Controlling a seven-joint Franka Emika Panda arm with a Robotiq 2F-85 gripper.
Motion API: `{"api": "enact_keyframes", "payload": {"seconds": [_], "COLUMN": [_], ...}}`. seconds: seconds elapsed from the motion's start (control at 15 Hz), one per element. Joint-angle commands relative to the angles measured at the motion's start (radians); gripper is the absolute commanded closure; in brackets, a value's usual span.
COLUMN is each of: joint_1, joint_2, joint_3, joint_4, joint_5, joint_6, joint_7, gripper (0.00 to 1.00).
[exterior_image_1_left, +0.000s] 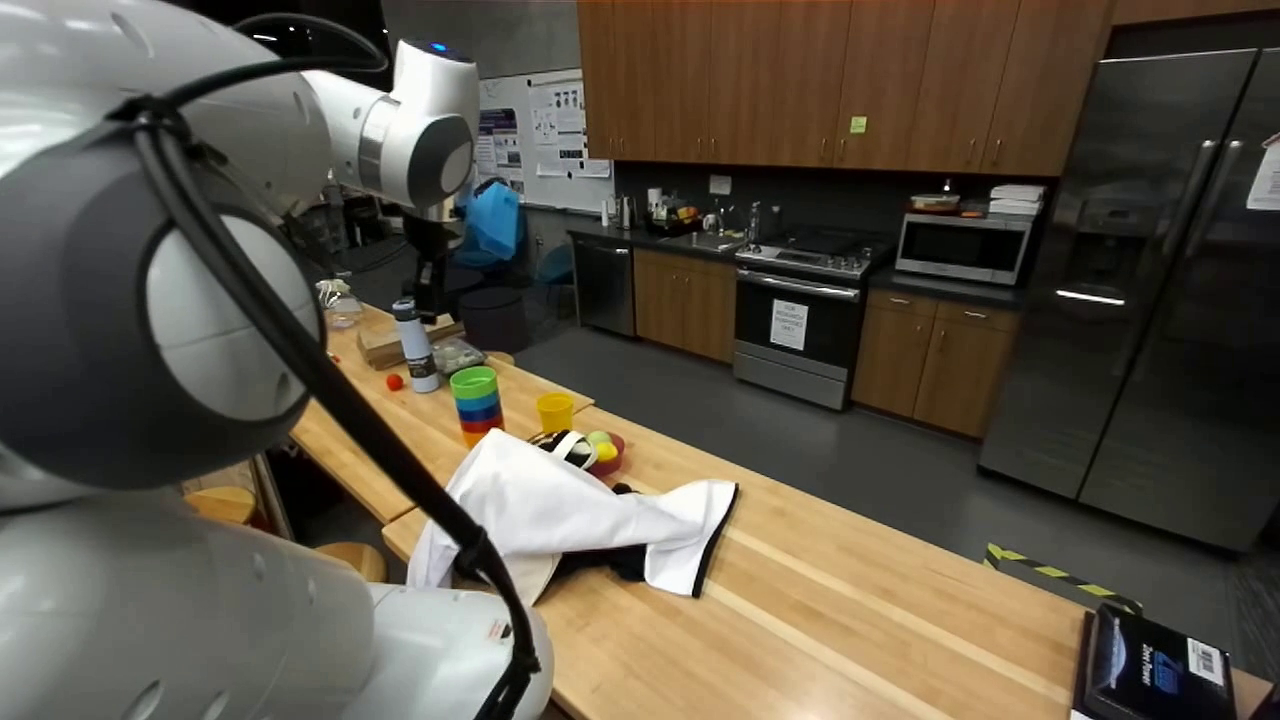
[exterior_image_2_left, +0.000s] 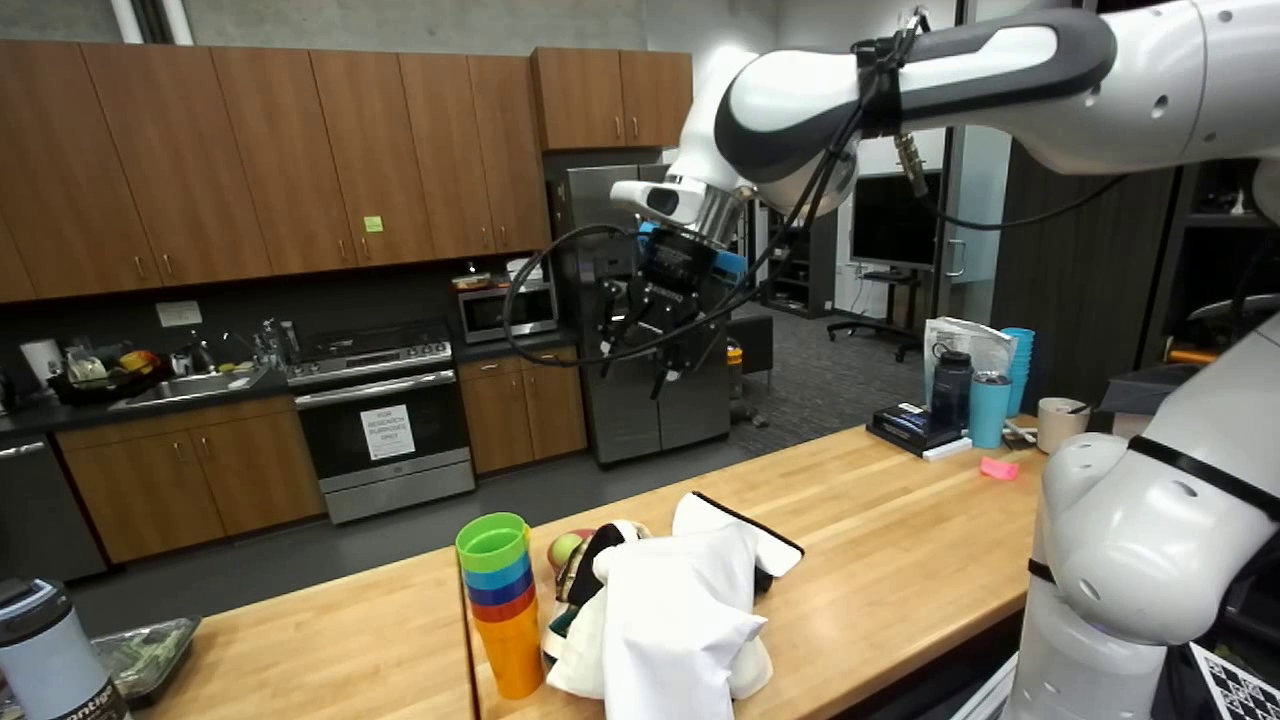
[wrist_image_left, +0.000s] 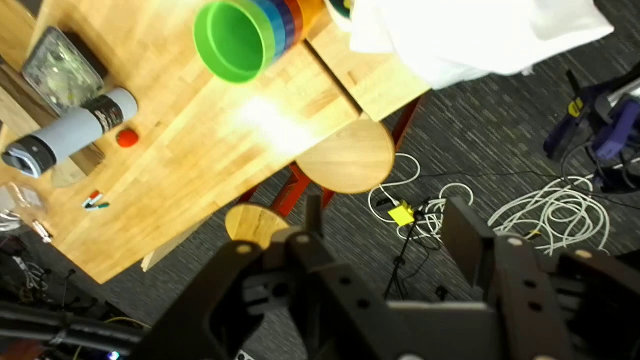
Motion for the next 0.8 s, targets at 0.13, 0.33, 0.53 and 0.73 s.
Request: {"api": "enact_keyframes", "payload": {"seconds": [0.13,0.33,0.53,0.73], "joint_1": [-0.064,-0.028,-0.007,-0.072], "joint_2": [0.061,0.106,0.159,0.218], "joint_3": [-0.050,-0.108,-0.162,-0.185], "joint_4": [0.008,-0.013,-0.068,-0.127], "joint_5": [-0.092,0.010,0.064,0.053], "joint_6": [0.198,0.264,0.206,0.169], "joint_7": [-0.029,-0.082,-0.239,-0.302], "gripper": [0.00,0.00,0.00,0.00]}}
